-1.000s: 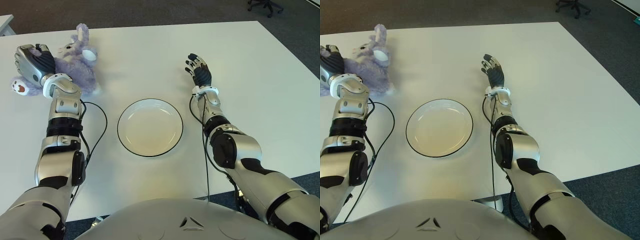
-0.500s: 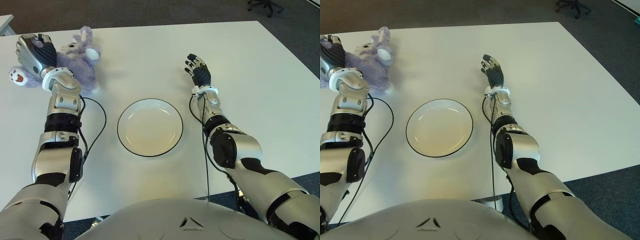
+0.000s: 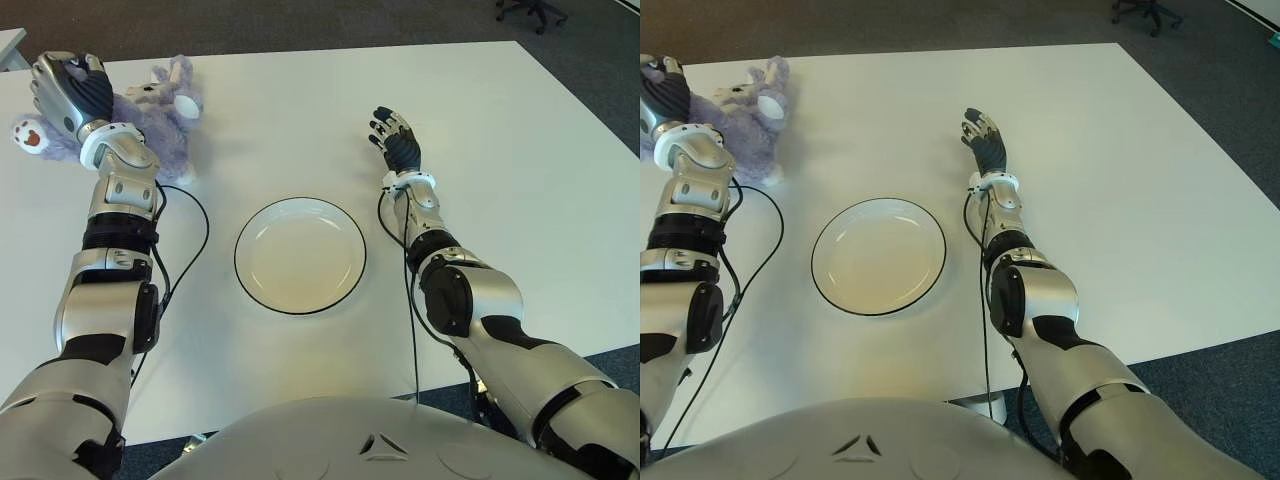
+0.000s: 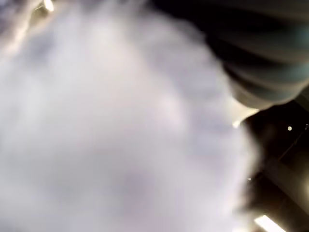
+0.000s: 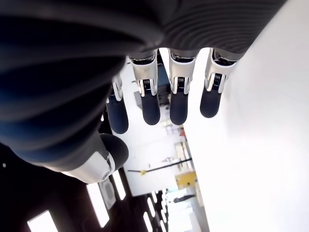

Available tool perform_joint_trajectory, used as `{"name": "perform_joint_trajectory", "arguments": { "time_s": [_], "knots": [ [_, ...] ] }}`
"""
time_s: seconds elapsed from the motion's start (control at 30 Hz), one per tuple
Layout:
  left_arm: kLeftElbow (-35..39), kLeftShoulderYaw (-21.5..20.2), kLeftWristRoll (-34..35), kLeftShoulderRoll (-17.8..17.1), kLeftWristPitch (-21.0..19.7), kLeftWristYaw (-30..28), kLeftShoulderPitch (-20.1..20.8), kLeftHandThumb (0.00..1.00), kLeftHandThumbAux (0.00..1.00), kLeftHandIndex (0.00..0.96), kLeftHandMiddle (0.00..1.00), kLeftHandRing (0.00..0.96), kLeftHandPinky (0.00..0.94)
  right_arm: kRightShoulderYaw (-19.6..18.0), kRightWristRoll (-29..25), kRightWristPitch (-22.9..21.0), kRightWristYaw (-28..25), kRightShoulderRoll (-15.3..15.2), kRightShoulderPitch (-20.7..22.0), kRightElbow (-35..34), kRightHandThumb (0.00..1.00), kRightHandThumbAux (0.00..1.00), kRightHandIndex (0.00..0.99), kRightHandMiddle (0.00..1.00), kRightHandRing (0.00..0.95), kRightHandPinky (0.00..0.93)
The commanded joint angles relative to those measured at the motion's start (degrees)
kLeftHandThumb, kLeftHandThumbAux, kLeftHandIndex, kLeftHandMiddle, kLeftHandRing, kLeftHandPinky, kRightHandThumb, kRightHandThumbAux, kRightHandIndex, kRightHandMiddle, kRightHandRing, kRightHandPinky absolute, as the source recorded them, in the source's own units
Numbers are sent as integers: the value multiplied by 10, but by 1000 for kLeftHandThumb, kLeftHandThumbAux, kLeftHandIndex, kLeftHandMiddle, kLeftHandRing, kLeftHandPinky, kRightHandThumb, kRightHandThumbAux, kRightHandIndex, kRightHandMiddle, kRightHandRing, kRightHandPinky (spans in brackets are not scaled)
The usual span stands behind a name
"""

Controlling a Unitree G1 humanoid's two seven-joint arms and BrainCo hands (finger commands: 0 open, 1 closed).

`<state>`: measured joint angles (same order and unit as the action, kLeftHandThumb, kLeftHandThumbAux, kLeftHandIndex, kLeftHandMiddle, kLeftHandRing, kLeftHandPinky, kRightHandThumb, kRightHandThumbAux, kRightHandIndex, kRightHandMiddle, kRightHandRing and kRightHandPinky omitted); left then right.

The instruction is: Put the doll into the plate.

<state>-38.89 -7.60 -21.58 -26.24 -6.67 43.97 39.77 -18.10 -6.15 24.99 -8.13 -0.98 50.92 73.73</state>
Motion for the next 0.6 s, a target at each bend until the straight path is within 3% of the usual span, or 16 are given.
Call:
{"name": "perform_joint_trajectory", "arguments": {
  "time_s": [0.03, 0.2, 0.6],
  "knots": [
    [-7, 8, -3, -7, -18, -25, 11, 670, 651, 805, 838, 849, 858, 0, -1, -13, 8, 7, -28, 14, 686, 698, 189, 137, 107, 136],
    [0, 8, -1, -7, -29, -39, 16, 664, 659, 809, 842, 853, 870, -2, -5, -20, 6, 11, -19, 14, 686, 719, 186, 136, 108, 138],
    [-11, 19, -5, -11, -26, -42, 31, 652, 647, 821, 844, 855, 869, -9, -12, -15, 2, 13, -19, 16, 692, 662, 204, 149, 122, 153]
  ]
}}
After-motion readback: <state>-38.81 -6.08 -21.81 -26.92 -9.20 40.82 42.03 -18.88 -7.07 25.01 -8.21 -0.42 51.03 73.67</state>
